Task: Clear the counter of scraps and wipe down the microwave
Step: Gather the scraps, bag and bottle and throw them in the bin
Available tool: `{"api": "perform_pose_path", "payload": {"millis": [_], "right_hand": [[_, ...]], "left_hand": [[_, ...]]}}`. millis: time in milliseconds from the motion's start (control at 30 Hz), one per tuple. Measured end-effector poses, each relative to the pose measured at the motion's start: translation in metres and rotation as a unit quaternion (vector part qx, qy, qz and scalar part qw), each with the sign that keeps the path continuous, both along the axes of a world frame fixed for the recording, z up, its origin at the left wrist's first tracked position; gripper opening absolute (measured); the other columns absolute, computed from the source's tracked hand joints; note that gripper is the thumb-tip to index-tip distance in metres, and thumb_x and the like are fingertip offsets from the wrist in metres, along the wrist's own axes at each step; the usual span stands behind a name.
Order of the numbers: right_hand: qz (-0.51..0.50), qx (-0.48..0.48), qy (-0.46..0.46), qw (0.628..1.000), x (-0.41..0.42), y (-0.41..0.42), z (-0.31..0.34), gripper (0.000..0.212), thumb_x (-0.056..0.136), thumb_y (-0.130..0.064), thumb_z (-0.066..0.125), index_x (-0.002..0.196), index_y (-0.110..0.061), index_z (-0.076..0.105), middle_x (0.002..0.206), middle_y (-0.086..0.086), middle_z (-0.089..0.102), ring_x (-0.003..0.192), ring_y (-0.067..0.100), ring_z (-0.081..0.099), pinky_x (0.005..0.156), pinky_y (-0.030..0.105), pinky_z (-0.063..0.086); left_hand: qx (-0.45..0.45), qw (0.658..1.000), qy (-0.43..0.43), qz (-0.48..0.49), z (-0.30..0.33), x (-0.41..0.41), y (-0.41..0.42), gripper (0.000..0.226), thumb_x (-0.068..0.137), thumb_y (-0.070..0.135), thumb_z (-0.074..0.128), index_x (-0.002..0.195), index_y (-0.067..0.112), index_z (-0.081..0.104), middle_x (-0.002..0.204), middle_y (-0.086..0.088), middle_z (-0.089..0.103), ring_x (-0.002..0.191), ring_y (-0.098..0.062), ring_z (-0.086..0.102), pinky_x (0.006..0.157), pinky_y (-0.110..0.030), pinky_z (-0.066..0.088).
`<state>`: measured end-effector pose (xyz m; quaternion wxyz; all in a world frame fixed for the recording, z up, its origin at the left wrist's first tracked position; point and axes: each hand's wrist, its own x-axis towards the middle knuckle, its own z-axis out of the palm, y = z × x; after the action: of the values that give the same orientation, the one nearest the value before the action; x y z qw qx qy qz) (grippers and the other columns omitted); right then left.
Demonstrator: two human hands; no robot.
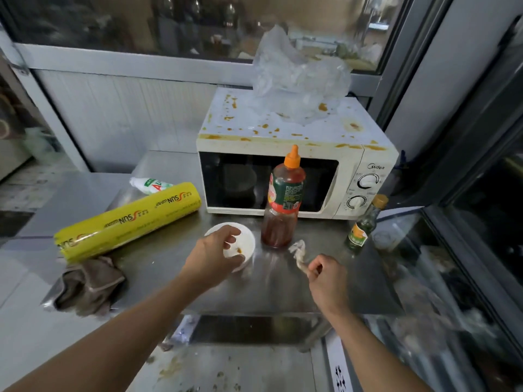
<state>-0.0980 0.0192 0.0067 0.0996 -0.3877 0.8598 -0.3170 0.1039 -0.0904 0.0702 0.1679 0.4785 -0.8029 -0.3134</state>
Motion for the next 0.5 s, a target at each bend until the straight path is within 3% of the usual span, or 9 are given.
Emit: {"api": "perform_pose_path", "payload": {"millis": [133,300,433,500], "right_hand": [[-0.007,-0.031,0.008,0.999,0.045,-0.003,0.032,0.015,0.078,0.001,0.066,0.070,-0.012,0.063,0.070,-0.001,0.061,0.065,0.014,0.056,0.058,0.023,0.040],[0.006,-0.038,0.047,0.998,0.104,-0.017,0.068,0.014,0.080,-0.002,0.064,0.074,-0.013,0.065,0.074,0.000,0.065,0.069,0.016,0.058,0.064,0.028,0.046],[0.012,-0.074,0.064,0.995,0.144,-0.029,0.091,0.016,0.080,0.000,0.062,0.071,-0.013,0.064,0.073,0.000,0.065,0.070,0.018,0.058,0.062,0.029,0.046],[0.016,-0.086,0.058,0.995,0.161,-0.034,0.099,0.016,0.080,0.001,0.062,0.072,-0.012,0.064,0.071,-0.001,0.061,0.069,0.016,0.056,0.060,0.026,0.043]], "left_hand": [[-0.003,1.000,0.021,0.001,0.019,0.051,-0.005,0.048,0.076,0.023,0.074,0.120,0.023,0.055,0.103,0.005,0.061,0.093,-0.012,0.057,0.083,-0.024,0.045],[-0.041,0.998,0.046,0.002,0.037,0.115,-0.014,0.047,0.075,0.017,0.075,0.119,0.014,0.057,0.106,0.002,0.061,0.089,-0.007,0.052,0.078,-0.011,0.034],[-0.028,0.998,0.057,0.026,0.047,0.163,-0.021,0.049,0.076,0.017,0.073,0.121,0.017,0.055,0.104,0.004,0.060,0.095,-0.013,0.056,0.086,-0.023,0.042],[-0.026,0.997,0.063,0.037,0.049,0.183,-0.025,0.048,0.076,0.017,0.073,0.121,0.018,0.055,0.102,0.004,0.059,0.094,-0.012,0.056,0.082,-0.021,0.040]]}}
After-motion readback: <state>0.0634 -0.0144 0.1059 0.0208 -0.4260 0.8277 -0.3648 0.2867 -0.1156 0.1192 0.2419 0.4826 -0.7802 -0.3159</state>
